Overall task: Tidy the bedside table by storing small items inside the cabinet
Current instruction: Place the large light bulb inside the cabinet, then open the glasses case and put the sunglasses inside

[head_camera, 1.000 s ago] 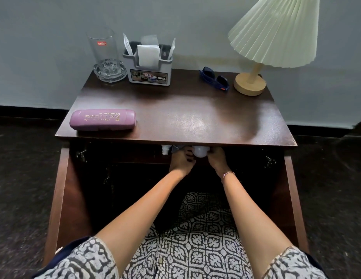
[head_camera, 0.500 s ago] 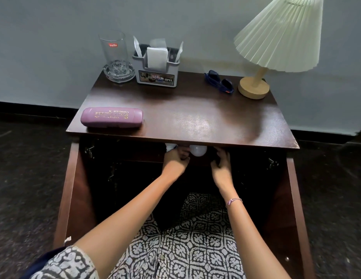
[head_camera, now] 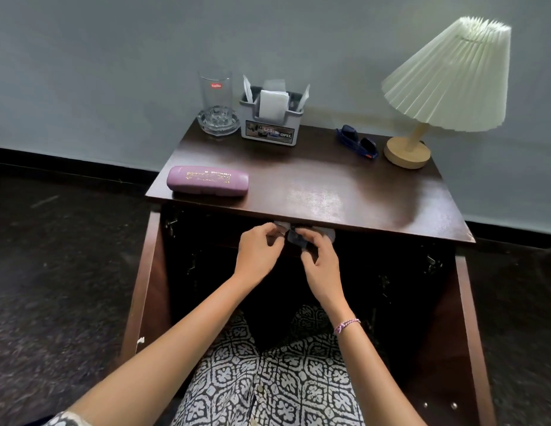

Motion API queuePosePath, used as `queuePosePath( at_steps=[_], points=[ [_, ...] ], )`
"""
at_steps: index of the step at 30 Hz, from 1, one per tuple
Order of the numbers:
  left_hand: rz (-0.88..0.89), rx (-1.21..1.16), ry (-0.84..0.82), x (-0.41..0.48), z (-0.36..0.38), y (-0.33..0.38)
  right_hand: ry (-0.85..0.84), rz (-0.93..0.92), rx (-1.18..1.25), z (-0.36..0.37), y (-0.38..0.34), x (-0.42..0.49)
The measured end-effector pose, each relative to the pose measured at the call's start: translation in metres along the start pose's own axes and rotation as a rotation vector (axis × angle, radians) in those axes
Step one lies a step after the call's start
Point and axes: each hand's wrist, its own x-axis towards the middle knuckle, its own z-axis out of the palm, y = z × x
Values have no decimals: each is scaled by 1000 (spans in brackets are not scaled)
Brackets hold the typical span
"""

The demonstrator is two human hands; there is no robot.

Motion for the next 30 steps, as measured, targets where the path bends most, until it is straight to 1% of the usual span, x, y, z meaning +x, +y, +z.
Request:
queuePosePath(
  at_steps=[4,8,10,12,17,22,25,30],
  points=[
    [111,82,88,-14,-27,5,-30,-89,87,10,-22,-5],
    [240,159,245,-15,-57,16,-21,-152,193,18,-51,6],
    [286,196,334,-8,-72,21,-13,-183,207,22,-65,19],
    [295,231,394,4,-85,24,-5,-212,181,28,-77,35],
    [239,287,497,32,-105,24,-31,-283,101,45,-97,69],
    [204,367,542,53,-122,12,-93,-348,-62,62,-102,89],
    [135,422,524,61,-130,-1,-114,-385,-117,68,-101,94],
    [-65,467,418,67,-138,-22,-198,-330,-195,80,-96,99]
  ],
)
